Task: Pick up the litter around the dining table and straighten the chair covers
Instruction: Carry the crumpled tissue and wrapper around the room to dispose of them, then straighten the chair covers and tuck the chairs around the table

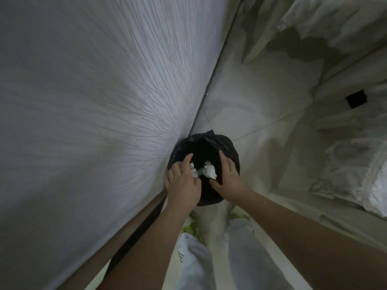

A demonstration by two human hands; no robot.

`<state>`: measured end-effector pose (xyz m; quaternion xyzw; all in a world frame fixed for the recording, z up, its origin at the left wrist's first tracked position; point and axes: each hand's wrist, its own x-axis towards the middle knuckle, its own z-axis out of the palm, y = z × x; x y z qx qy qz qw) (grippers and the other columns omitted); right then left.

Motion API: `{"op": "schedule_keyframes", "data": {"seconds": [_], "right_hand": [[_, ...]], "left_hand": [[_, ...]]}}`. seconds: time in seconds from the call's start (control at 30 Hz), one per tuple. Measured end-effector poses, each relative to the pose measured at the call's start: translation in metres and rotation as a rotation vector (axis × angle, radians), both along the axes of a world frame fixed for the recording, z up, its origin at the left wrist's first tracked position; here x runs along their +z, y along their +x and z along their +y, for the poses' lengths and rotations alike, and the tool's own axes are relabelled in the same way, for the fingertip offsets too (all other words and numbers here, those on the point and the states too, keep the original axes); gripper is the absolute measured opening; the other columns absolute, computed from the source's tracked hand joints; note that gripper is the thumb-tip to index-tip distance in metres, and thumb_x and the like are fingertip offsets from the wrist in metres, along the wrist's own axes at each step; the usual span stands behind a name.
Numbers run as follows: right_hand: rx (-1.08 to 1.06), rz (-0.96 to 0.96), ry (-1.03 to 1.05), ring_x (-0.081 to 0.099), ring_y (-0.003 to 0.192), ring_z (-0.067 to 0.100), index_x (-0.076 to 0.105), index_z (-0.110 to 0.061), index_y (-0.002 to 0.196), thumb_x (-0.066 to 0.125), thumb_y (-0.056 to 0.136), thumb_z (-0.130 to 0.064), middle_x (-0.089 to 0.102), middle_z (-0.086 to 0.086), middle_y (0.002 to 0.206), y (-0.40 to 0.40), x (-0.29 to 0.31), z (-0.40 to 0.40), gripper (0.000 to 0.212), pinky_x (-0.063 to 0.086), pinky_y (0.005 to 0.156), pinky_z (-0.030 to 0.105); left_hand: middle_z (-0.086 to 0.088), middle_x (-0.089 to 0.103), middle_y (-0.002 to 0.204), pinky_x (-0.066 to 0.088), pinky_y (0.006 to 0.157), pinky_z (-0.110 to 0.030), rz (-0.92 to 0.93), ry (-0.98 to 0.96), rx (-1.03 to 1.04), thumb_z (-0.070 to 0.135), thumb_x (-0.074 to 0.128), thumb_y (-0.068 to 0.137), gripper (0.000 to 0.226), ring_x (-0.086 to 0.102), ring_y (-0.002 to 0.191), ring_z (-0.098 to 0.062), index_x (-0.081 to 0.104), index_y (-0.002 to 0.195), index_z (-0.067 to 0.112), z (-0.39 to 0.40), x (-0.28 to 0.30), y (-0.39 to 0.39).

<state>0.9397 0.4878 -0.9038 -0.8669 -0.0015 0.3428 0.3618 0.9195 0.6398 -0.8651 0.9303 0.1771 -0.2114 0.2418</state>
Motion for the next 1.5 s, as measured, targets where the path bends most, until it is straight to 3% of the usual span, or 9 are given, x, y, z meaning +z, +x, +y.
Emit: {"op": "schedule_keyframes", "data": {"seconds": [0.3,0.47,0.7,0.83,0.93,1.1,1.27,1.5], "right_hand": [[0.263,-0.276,-0.265,0.013,0.145,0.025,-0.003,-0.024,0.152,0.051,0.091,-0.029,0.011,0.005,0.159,-0.013,0.018,-0.019,0.082,0.015,0.116,0.037],[0.225,-0.280,-0.370,0.019,0.143,0.024,-0.003,-0.023,0.153,0.046,0.094,-0.030,0.018,0.006,0.157,-0.025,0.043,-0.017,0.077,0.015,0.116,0.037],[0.261,-0.303,-0.391,0.011,0.146,0.028,0.011,-0.019,0.153,0.046,0.091,-0.028,0.016,0.008,0.159,-0.055,0.148,-0.021,0.072,0.006,0.117,0.046],[0.244,-0.265,-0.429,0.002,0.147,0.025,-0.003,-0.026,0.152,0.043,0.092,-0.029,0.003,0.004,0.161,-0.073,0.212,-0.024,0.076,0.004,0.117,0.049],[0.203,-0.303,-0.474,0.004,0.147,0.024,-0.004,-0.027,0.152,0.045,0.090,-0.028,0.005,0.003,0.161,-0.089,0.259,-0.032,0.079,0.006,0.117,0.046],[0.016,-0.422,-0.616,0.035,0.137,0.030,0.030,-0.019,0.147,0.065,0.073,-0.024,0.037,0.010,0.150,-0.118,0.341,-0.059,0.082,0.027,0.111,0.049],[-0.135,-0.531,-0.698,0.032,0.139,0.031,0.037,-0.018,0.146,0.068,0.072,-0.024,0.036,0.010,0.151,-0.164,0.410,-0.086,0.081,0.026,0.113,0.048],[-0.386,-0.676,-0.735,0.016,0.145,0.028,0.019,-0.020,0.151,0.057,0.083,-0.027,0.023,0.008,0.157,-0.223,0.486,-0.126,0.078,0.021,0.117,0.045]], "left_hand": [[-0.004,0.030,0.151,0.021,0.112,-0.048,-0.038,0.118,-0.171,0.039,0.049,0.090,0.068,0.021,0.141,-0.024,0.018,0.150,0.032,-0.008,0.000,-0.005],[-0.006,0.022,0.158,0.013,0.114,-0.053,-0.073,0.216,-0.303,0.044,0.041,0.092,0.067,0.014,0.145,-0.028,0.016,0.152,0.029,-0.004,0.021,-0.018],[-0.007,0.031,0.155,0.022,0.111,-0.057,-0.131,0.247,-0.376,0.045,0.033,0.089,0.063,0.023,0.143,-0.030,0.033,0.149,0.026,-0.005,0.131,-0.044],[-0.007,0.028,0.157,0.017,0.111,-0.059,-0.185,0.284,-0.421,0.043,0.029,0.089,0.061,0.019,0.145,-0.028,0.034,0.148,0.026,-0.009,0.201,-0.054],[-0.007,0.023,0.158,0.014,0.114,-0.058,-0.201,0.273,-0.485,0.042,0.028,0.090,0.061,0.016,0.146,-0.028,0.031,0.149,0.027,-0.014,0.250,-0.063],[-0.009,0.029,0.156,0.011,0.113,-0.060,-0.328,0.285,-0.722,0.040,0.052,0.087,0.062,0.021,0.144,-0.031,0.040,0.145,0.022,-0.027,0.324,-0.076],[-0.008,0.037,0.152,0.021,0.110,-0.060,-0.500,0.201,-0.907,0.042,0.053,0.086,0.057,0.027,0.141,-0.030,0.047,0.140,0.022,-0.064,0.387,-0.089],[-0.007,0.036,0.152,0.019,0.109,-0.062,-0.732,0.112,-1.096,0.046,0.054,0.080,0.063,0.028,0.141,-0.031,0.047,0.139,0.024,-0.116,0.449,-0.097]]}}
